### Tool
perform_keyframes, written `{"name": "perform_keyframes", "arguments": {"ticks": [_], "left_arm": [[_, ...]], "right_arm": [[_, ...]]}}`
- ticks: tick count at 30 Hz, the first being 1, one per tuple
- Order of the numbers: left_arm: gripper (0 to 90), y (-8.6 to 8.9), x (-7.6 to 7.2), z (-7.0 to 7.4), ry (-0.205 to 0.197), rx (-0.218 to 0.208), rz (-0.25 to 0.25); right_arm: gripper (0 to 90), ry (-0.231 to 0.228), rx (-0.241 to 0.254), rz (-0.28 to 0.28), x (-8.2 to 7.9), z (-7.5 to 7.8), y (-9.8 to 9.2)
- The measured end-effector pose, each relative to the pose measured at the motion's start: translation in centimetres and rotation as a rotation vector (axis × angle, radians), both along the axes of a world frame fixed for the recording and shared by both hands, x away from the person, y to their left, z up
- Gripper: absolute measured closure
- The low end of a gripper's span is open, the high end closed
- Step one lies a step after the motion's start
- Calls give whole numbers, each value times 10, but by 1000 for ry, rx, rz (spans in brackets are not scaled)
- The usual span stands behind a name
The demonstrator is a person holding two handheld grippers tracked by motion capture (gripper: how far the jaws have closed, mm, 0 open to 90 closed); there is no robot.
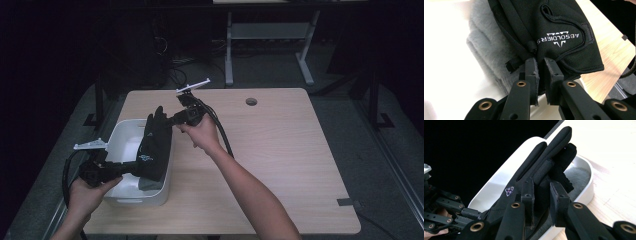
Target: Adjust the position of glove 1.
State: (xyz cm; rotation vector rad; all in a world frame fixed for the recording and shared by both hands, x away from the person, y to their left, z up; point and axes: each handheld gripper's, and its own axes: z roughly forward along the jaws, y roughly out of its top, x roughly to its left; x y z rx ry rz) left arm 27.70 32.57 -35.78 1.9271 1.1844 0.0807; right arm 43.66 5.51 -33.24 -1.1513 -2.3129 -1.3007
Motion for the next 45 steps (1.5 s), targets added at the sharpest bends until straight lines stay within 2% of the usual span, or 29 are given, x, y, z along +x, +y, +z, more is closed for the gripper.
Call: {"name": "perform_keyframes", "arguments": {"ticks": [7, 22, 28, 38, 45], "left_arm": [[824, 5, -2, -3, 10, -4, 13], [822, 12, -1, -21, 52, -15, 25], [819, 14, -1, -25, 66, -15, 26], [778, 13, 0, -30, 90, -23, 21], [729, 12, 1, -27, 90, -27, 18]], "right_arm": [[754, -1, -11, 14, 3, -6, 10], [753, 35, -36, 26, 8, -25, 24], [752, 43, -64, 38, 9, -31, 27], [733, 52, -86, 39, 12, -41, 28], [685, 48, -98, 39, 12, -43, 31]]}}
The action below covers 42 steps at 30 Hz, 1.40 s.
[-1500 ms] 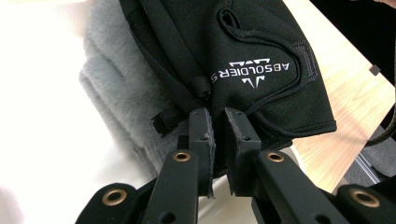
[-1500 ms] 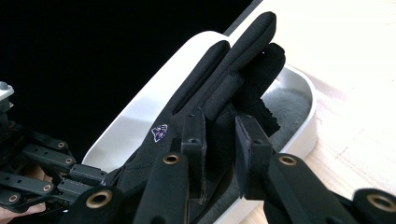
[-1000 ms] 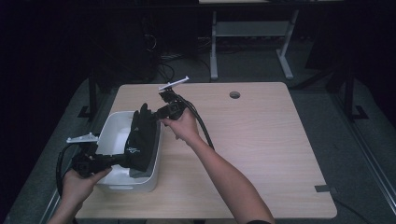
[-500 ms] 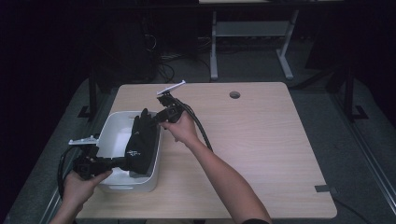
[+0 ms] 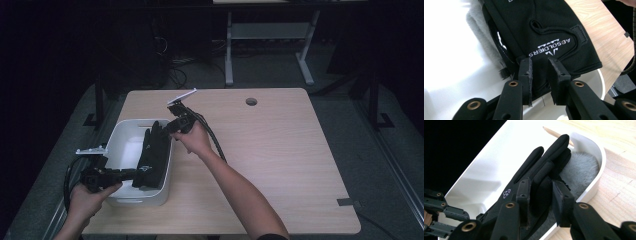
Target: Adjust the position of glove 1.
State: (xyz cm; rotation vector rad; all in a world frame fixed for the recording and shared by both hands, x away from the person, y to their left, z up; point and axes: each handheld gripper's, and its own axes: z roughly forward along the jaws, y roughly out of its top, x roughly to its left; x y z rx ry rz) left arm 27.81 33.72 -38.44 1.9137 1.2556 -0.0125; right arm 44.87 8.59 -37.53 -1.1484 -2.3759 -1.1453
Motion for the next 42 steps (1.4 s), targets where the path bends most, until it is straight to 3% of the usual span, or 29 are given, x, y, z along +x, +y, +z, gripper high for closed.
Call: {"name": "perform_keyframes", "arguments": {"ticks": [24, 42], "left_arm": [[698, -8, 4, 17, -49, 11, -22], [693, -31, 9, 31, -89, -6, -56]], "right_arm": [[648, -16, 36, -26, 1, 13, -23], [626, -48, 66, -60, -3, 28, -61]]}}
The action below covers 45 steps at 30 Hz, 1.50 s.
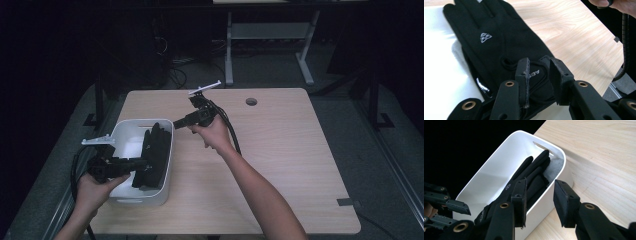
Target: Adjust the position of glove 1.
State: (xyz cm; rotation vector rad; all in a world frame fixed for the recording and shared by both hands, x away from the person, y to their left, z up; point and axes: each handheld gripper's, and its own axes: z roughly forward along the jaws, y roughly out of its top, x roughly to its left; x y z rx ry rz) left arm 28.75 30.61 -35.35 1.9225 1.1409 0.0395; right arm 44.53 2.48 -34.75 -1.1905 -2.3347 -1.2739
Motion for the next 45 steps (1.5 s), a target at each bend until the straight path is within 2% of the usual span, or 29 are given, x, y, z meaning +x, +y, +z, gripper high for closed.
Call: {"name": "perform_keyframes", "arguments": {"ticks": [20, 33, 45], "left_arm": [[679, -31, 6, 6, -10, -7, -53], [678, -45, 7, 9, -31, -1, -75], [655, -62, 9, 12, -32, 4, -102]], "right_arm": [[584, -15, 38, -25, -6, 8, -39], [580, -24, 36, -38, -12, 11, -59], [578, -29, 35, -60, -19, 15, -79]]}}
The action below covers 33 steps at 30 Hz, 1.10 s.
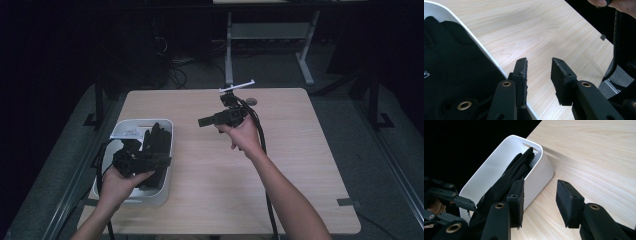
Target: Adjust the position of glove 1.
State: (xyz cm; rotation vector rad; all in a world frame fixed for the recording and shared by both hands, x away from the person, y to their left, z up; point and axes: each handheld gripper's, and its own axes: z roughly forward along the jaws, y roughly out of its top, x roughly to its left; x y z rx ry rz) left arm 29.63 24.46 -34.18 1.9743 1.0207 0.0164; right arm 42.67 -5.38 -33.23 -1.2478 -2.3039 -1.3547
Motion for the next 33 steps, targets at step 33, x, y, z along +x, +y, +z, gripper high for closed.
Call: {"name": "perform_keyframes", "arguments": {"ticks": [33], "left_arm": [[625, -41, 5, 3, -4, 3, -76]], "right_arm": [[570, 18, 17, -73, -16, -3, -60]]}}
